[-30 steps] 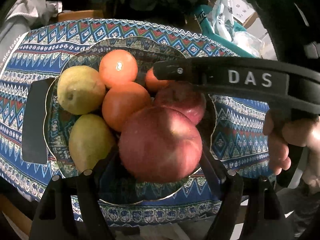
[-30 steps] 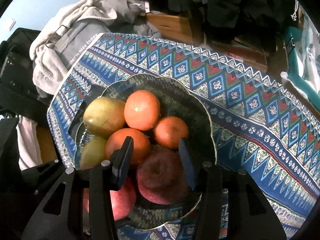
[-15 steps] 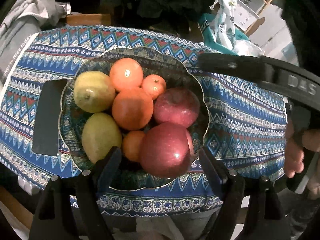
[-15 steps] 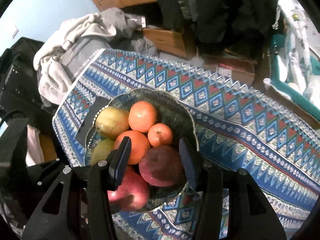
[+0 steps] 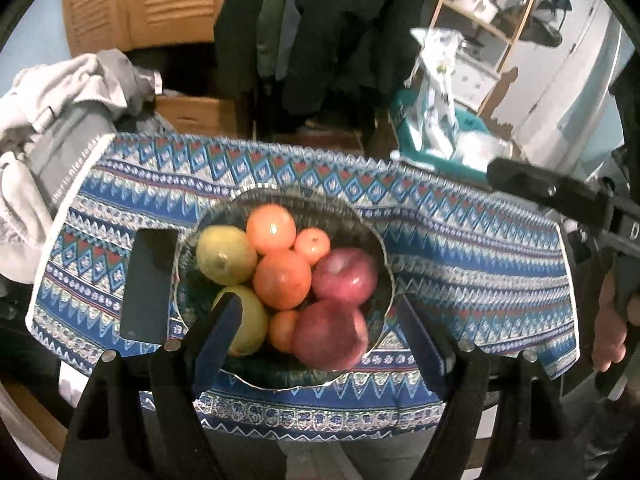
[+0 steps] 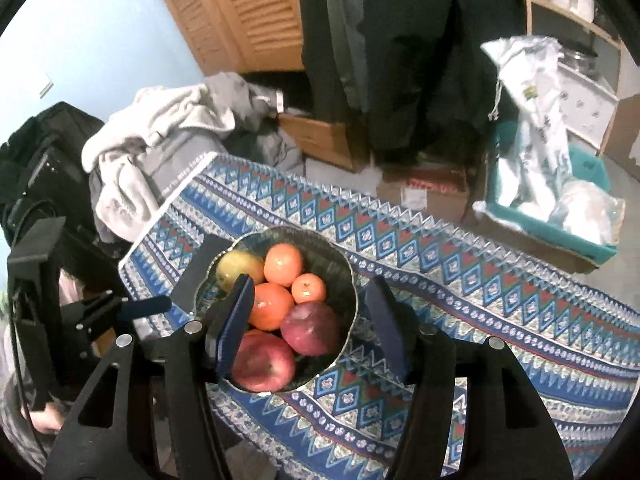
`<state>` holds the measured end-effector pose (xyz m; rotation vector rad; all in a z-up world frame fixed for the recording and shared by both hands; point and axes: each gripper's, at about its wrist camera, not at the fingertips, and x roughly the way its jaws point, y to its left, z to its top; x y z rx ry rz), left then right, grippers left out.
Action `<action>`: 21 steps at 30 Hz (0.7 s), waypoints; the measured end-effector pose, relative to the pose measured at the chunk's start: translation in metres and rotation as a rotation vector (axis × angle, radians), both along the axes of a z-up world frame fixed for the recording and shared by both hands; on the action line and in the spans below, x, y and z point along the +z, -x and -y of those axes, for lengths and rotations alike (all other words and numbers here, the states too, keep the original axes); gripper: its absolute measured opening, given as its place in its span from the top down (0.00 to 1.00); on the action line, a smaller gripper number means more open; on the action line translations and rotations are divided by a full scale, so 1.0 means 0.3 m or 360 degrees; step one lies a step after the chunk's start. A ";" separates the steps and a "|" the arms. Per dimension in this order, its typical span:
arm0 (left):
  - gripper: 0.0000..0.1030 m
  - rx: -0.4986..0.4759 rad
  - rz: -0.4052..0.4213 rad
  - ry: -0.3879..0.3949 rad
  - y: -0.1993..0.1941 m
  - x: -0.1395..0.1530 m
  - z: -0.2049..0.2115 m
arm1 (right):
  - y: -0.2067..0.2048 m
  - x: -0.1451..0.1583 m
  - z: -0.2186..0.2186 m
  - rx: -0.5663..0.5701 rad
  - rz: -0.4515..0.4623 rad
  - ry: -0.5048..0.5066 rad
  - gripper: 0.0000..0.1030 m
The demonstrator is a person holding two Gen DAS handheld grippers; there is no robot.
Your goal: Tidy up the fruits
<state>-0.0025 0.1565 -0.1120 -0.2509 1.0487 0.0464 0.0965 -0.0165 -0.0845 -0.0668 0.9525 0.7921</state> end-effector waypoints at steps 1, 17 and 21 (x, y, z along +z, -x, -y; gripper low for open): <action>0.18 0.0009 0.0019 -0.0001 0.007 0.019 0.001 | 0.008 0.016 0.010 -0.0006 0.0015 -0.0009 0.42; 0.10 0.0088 0.0248 -0.0170 0.055 0.242 0.056 | 0.113 0.212 0.175 -0.0136 0.0245 -0.0085 0.23; 0.10 0.0093 0.0288 -0.0221 0.066 0.280 0.072 | 0.133 0.259 0.219 -0.0158 0.0299 -0.0104 0.23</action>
